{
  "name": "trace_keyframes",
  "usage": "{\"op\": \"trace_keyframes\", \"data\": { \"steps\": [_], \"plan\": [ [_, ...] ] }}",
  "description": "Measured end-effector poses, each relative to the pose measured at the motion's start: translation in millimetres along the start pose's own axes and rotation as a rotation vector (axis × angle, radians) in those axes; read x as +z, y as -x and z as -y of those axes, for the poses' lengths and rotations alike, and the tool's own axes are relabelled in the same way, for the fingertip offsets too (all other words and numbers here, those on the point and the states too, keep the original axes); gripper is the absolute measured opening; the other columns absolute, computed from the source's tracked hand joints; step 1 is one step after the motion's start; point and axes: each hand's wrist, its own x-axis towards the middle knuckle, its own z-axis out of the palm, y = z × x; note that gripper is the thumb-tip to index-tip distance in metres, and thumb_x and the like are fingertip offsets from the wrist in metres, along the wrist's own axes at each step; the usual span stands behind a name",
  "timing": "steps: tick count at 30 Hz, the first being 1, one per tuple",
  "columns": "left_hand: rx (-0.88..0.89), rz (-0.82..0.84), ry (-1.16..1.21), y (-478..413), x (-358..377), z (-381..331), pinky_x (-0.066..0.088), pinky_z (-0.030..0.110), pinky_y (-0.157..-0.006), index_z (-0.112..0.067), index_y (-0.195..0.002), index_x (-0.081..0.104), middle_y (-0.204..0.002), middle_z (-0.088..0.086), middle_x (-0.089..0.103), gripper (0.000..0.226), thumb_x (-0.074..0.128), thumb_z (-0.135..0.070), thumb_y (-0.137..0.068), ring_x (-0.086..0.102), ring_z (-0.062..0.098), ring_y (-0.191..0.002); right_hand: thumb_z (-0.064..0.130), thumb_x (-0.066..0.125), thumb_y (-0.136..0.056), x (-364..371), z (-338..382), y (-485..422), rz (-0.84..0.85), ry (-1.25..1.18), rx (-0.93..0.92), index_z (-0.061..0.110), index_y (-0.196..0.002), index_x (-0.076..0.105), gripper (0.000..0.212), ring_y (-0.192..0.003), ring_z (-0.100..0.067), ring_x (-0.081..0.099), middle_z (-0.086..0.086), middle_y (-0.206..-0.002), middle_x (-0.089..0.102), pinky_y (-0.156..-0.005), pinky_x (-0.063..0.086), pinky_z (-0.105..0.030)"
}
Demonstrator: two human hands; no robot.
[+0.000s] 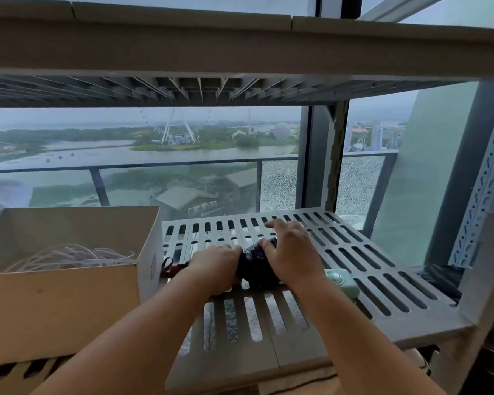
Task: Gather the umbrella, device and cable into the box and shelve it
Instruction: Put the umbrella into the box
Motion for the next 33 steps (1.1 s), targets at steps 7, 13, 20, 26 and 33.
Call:
{"op": "trace_keyframes", "data": {
  "steps": [7,13,20,26,33],
  "plan": [
    [-0.041,-0.081,0.059,0.5,-2.6,0.9,0.053,0.038,-0.069,-0.022,-0.121,0.048,-0.109,-0.001,0.062,0.031,0.059,-0.032,-0.093,0.062,0.022,-0.094,0.034,0.056,-0.099,1.4,-7.0,-5.5,-0.021,-0.157,0.102,0.019,-0.130,0.056,0.035,-0.116,-0.025,0.057,-0.011,-0.124,0.060,-0.095,0.045,-0.033],
    [-0.112,-0.150,0.192,3.2,-23.5,13.8,0.051,0.037,-0.070,-0.020,-0.114,0.049,-0.107,0.002,0.063,0.028,0.059,-0.037,-0.093,0.059,0.020,-0.087,0.035,0.045,-0.103,2.9,-9.9,-7.9,-0.029,-0.552,0.392,0.020,-0.136,0.049,0.037,-0.115,-0.028,0.057,-0.011,-0.124,0.063,-0.095,0.044,-0.039],
    [-0.119,-0.221,0.184,15.1,-51.0,13.8,0.057,0.044,-0.076,-0.021,-0.106,0.051,-0.103,0.001,0.065,0.021,0.059,-0.034,-0.092,0.064,0.023,-0.087,0.026,0.052,-0.098,0.8,7.7,-5.4,-0.099,-0.861,0.463,0.028,-0.129,0.051,0.030,-0.107,-0.022,0.064,-0.001,-0.117,0.066,-0.094,0.053,-0.051],
    [-0.061,-0.352,0.131,24.3,-81.9,12.3,0.052,0.035,-0.076,-0.019,-0.111,0.052,-0.108,0.003,0.063,0.029,0.061,-0.039,-0.094,0.061,0.022,-0.094,0.023,0.055,-0.095,-18.5,20.1,-14.1,-0.234,-0.987,0.427,0.031,-0.125,0.050,0.031,-0.101,-0.019,0.068,0.000,-0.114,0.068,-0.090,0.057,-0.049],
    [-0.041,-0.484,0.011,30.3,-122.1,9.0,0.058,0.043,-0.076,-0.026,-0.120,0.052,-0.105,-0.005,0.063,0.035,0.062,-0.043,-0.092,0.065,0.020,-0.092,0.020,0.056,-0.094,-34.9,31.1,-19.3,-0.347,-1.054,0.381,0.031,-0.126,0.050,0.034,-0.097,-0.017,0.070,0.000,-0.114,0.068,-0.085,0.060,-0.046]
  ]
}}
